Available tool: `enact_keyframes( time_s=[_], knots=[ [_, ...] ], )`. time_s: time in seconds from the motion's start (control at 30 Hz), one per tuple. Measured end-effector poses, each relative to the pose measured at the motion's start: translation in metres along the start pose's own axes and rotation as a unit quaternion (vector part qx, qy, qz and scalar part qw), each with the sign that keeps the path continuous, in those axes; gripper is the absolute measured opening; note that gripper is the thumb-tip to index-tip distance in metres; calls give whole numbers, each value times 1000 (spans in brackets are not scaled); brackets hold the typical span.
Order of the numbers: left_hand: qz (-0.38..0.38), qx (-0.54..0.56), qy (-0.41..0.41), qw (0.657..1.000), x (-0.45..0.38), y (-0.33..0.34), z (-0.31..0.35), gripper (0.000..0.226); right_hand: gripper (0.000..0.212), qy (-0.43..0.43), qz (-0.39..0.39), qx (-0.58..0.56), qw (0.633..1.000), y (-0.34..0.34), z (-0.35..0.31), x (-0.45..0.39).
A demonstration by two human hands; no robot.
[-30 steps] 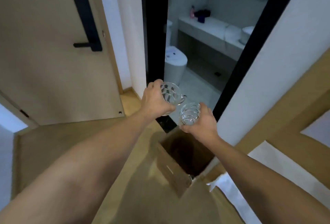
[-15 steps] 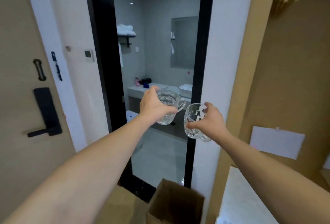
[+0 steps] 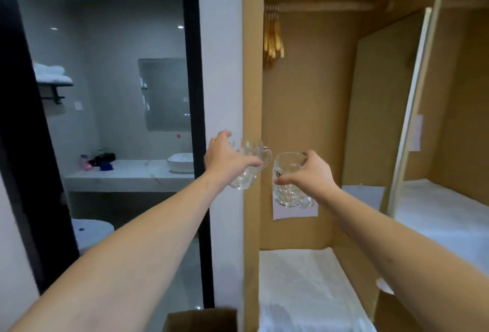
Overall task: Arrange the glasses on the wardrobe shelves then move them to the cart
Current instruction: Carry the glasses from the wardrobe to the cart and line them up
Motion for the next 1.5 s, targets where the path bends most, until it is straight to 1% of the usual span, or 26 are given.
enact_keyframes(
  time_s=[0.13, 0.23, 0.4, 0.47, 0.6, 0.67, 0.77, 0.9, 1.0, 1.07, 1.13, 1.27, 1.37, 1.43, 1.5],
  knots=[
    [-44, 27, 29, 998, 4, 57, 46, 119, 122, 30, 54, 12, 998, -66, 29, 5],
    [-75, 56, 48, 994, 8, 107, 85, 119, 123, 51, 97, 44, 993, -121, 57, 16],
    [-132, 95, 80, 983, 25, 199, 154, 115, 111, 101, 145, 92, 980, -218, 112, 25],
    [-160, 113, 91, 976, 34, 239, 183, 114, 113, 114, 170, 92, 975, -258, 136, 29],
    [-204, 122, 117, 964, 54, 318, 244, 113, 123, 143, 211, 114, 960, -334, 184, 39],
    [-217, 136, 128, 958, 66, 357, 274, 112, 119, 159, 227, 124, 953, -372, 210, 41],
    [-246, 165, 143, 944, 86, 414, 319, 111, 107, 176, 256, 138, 940, -430, 245, 43],
    [-280, 206, 149, 926, 113, 483, 375, 114, 118, 200, 281, 155, 926, -496, 286, 46],
    [-317, 242, 150, 905, 132, 535, 413, 117, 123, 221, 301, 171, 912, -537, 317, 53],
    [-337, 247, 154, 895, 145, 567, 436, 116, 126, 237, 312, 183, 901, -562, 335, 60],
    [-357, 249, 161, 886, 159, 597, 458, 114, 124, 256, 329, 190, 889, -586, 352, 66],
    [-412, 262, 178, 854, 183, 651, 493, 113, 121, 283, 373, 188, 863, -624, 381, 81],
    [-422, 253, 205, 846, 195, 688, 514, 114, 121, 302, 402, 189, 844, -645, 401, 90],
    [-426, 254, 222, 840, 202, 711, 529, 112, 117, 308, 420, 200, 830, -658, 413, 92],
    [-443, 264, 237, 823, 207, 736, 545, 112, 114, 313, 436, 216, 816, -669, 423, 92]
  ],
)
Point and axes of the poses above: each hand's wrist, its own x-axis away from the middle knuckle, its own y-axis out of the palm, z = x × y, the point moved 4 cm from there along -x, towards the middle knuckle, and after that the axes turned 2 degrees about y, right-handed, at the moved point
